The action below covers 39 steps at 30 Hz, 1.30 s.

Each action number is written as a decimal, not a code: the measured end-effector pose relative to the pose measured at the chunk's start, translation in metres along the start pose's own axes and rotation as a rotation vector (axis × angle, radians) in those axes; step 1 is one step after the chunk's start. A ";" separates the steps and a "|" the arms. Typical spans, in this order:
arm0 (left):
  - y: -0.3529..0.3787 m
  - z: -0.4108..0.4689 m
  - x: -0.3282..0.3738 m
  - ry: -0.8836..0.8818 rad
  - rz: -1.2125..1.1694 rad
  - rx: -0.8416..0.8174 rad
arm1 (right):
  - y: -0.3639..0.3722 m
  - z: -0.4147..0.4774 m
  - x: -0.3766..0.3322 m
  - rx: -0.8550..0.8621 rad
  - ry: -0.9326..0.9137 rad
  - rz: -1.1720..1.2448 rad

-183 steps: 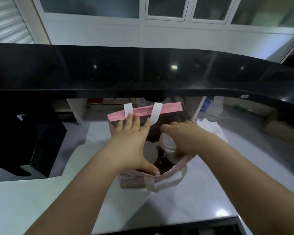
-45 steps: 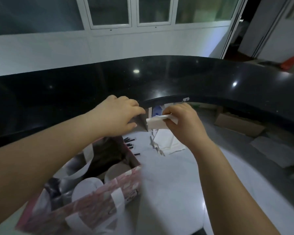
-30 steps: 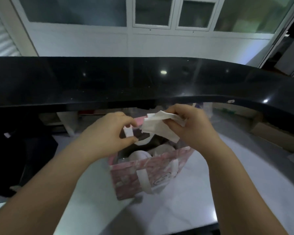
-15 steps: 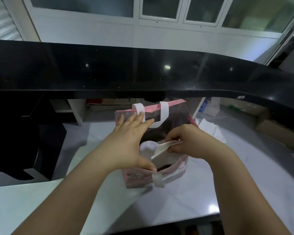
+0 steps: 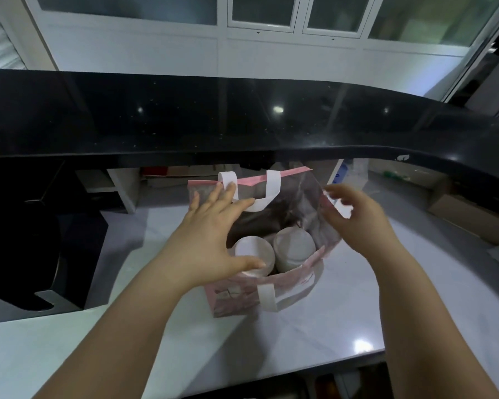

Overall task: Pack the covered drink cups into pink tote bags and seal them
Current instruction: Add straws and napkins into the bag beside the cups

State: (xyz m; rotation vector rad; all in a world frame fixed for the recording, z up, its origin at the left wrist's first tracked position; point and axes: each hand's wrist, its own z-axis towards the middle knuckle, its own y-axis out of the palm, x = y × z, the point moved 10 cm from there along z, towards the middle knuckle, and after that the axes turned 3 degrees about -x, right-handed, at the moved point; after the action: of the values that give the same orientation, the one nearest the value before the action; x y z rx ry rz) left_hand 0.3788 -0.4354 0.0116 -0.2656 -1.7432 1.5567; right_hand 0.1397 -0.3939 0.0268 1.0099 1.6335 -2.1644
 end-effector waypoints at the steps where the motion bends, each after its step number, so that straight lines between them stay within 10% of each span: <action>1: -0.005 -0.001 -0.003 -0.012 -0.003 0.038 | 0.009 -0.001 0.005 -0.044 0.027 0.031; 13: -0.053 -0.018 -0.019 -0.138 0.042 0.355 | 0.069 -0.033 -0.049 -0.205 -0.172 0.065; 25: -0.033 0.045 0.038 -0.048 0.098 0.257 | 0.003 -0.001 -0.019 0.017 -0.126 0.170; 39: -0.029 0.154 0.031 0.175 0.392 -0.158 | 0.021 0.093 -0.023 -0.185 -0.201 -0.020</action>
State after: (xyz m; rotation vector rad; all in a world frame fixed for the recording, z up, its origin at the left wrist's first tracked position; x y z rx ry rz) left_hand 0.2667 -0.5397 0.0569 -0.8394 -1.7473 1.6064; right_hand 0.1332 -0.4910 0.0386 0.7019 1.7145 -2.0087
